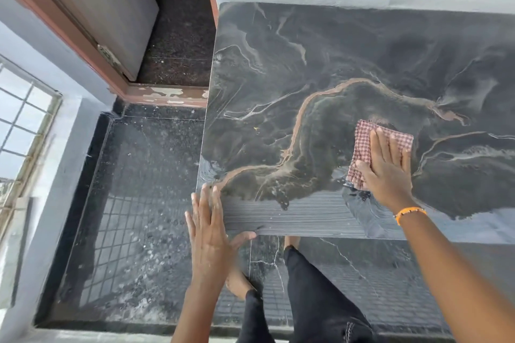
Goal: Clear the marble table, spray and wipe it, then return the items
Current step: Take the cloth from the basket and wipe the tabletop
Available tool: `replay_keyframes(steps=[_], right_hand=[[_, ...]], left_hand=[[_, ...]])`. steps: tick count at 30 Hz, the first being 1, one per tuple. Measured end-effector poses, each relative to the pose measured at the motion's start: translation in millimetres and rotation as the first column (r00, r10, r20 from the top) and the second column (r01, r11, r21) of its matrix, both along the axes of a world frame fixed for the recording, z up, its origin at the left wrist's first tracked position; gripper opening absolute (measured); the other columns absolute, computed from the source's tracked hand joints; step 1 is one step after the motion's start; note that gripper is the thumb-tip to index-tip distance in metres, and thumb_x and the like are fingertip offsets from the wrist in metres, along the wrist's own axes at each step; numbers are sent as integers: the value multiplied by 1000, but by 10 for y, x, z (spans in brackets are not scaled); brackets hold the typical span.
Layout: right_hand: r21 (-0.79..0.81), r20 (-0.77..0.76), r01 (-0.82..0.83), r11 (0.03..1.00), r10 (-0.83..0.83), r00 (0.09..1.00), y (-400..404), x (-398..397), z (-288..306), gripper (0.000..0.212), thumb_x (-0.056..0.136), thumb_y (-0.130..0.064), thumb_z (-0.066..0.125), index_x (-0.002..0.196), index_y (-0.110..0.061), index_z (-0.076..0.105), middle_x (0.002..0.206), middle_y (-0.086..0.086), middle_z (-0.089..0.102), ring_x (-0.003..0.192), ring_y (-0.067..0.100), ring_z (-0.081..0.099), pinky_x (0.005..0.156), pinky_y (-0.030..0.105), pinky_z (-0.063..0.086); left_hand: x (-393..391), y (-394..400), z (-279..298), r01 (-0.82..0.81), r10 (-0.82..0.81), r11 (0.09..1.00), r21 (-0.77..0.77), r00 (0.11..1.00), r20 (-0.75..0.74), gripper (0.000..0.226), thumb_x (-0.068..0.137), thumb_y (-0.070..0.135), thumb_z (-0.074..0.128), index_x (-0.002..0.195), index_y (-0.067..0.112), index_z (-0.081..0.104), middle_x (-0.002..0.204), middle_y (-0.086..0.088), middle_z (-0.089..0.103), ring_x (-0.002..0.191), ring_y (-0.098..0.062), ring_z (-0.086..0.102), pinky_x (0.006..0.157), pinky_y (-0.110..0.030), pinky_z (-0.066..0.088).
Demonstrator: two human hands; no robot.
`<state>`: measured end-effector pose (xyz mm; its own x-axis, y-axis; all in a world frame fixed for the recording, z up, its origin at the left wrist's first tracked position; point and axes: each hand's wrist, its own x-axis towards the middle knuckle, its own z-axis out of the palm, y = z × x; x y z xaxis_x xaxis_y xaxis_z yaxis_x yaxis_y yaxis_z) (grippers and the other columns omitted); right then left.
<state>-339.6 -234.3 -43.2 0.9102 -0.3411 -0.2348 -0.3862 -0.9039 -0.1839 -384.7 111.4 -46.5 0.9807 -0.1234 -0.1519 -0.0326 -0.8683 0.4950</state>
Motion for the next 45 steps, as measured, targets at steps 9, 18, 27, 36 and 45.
replay_keyframes(steps=[9, 18, 27, 36, 45], right_hand=[[-5, 49, -346, 938, 346, 937, 1629, 461, -32, 71, 94, -45, 28, 150, -18, -7, 159, 0, -11, 146, 24, -13, 117, 46, -10], [2, 42, -782, 624, 781, 623, 2612, 330, -49, 71, 91, -46, 38, 150, -20, 8, 160, -2, 4, 147, 22, -2, 119, 47, -5], [-55, 23, -550, 833, 552, 834, 1259, -27, -71, 73, 84, -57, 16, 149, -31, -4, 158, -10, -3, 146, 14, -10, 120, 42, -2], [-86, 75, 43, 995, -37, 997, 992, -868, -60, 77, 82, -51, 15, 149, -15, 16, 158, 2, 15, 145, 28, 12, 117, 50, 10], [-25, 12, -344, 939, 344, 939, 2523, -575, -31, 74, 90, -59, 10, 144, -16, -17, 153, 3, -21, 144, 31, -16, 115, 48, -11]], left_hand=[[-93, 307, -88, -202, 203, 978, -58, 979, -1, 111, 63, 74, 47, 146, 7, 17, 154, -12, 22, 143, -24, 6, 111, -46, 3], [-219, 366, -36, -335, 325, 929, -157, 942, -88, 74, 72, 18, 76, 136, 8, 42, 146, -12, 39, 141, -32, 23, 111, -58, 23], [-291, 291, 113, -334, 300, 905, -264, 940, -162, 74, 85, -1, 60, 146, 17, 21, 150, -3, 32, 142, -19, 21, 115, -33, 23], [-317, 525, 60, -274, 177, 850, -449, 953, -247, 74, 86, -9, 53, 146, 22, 23, 142, 14, 31, 135, -7, 26, 91, 8, 21], [-231, 717, 46, -332, 115, 757, -562, 915, -386, 80, 80, -19, 40, 140, 34, 33, 142, 17, 36, 130, -32, 42, 104, -50, 40]])
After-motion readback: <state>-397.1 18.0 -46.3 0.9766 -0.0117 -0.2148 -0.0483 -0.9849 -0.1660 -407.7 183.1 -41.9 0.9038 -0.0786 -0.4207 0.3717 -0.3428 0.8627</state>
